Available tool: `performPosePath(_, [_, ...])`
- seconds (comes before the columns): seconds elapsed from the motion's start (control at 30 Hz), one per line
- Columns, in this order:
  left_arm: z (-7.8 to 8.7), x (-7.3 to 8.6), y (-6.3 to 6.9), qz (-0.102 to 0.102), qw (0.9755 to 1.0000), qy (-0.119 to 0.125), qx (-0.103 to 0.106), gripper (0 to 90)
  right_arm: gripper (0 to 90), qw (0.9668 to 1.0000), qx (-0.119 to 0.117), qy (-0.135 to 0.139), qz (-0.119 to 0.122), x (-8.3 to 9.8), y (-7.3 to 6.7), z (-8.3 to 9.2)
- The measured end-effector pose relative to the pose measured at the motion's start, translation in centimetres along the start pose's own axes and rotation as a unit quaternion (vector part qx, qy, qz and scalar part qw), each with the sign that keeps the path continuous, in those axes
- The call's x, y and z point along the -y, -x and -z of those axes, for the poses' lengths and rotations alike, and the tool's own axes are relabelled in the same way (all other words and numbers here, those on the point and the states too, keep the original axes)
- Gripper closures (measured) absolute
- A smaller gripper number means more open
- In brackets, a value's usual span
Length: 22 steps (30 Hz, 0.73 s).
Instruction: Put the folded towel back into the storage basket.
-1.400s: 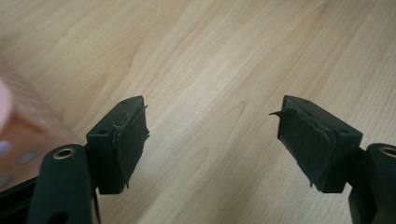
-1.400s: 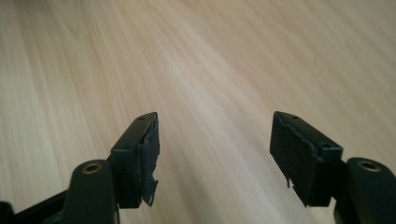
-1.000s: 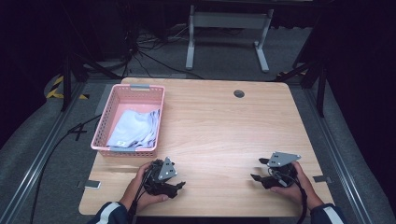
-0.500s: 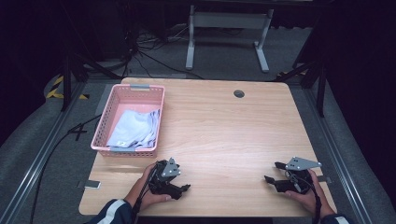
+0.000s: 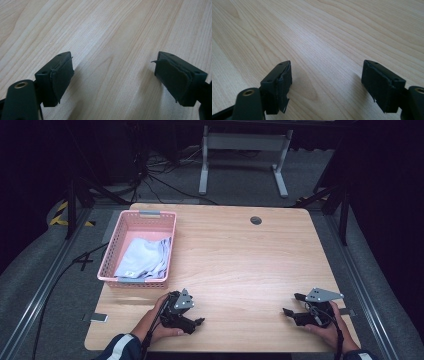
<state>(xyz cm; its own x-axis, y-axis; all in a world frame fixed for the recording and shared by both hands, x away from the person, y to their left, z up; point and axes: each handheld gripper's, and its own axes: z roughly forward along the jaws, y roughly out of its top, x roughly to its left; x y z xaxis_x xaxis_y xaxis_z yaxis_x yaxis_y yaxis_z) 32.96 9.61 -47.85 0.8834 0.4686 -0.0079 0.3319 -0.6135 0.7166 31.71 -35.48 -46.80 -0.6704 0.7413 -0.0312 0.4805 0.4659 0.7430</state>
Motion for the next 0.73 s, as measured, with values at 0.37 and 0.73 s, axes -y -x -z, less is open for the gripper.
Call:
performPosePath(0.37, [-0.02,-0.02,-0.02,0.000,1.0000,0.000,0.001,14.8,24.6,1.0000,0.000,0.000,0.001,-0.01,0.04,-0.03])
performPosePath(0.73, [-0.03,-0.03,-0.03,-0.001,1.0000,0.000,0.001,14.7,24.5,1.0000,-0.002,0.001,0.000,-0.04,0.05,-0.04])
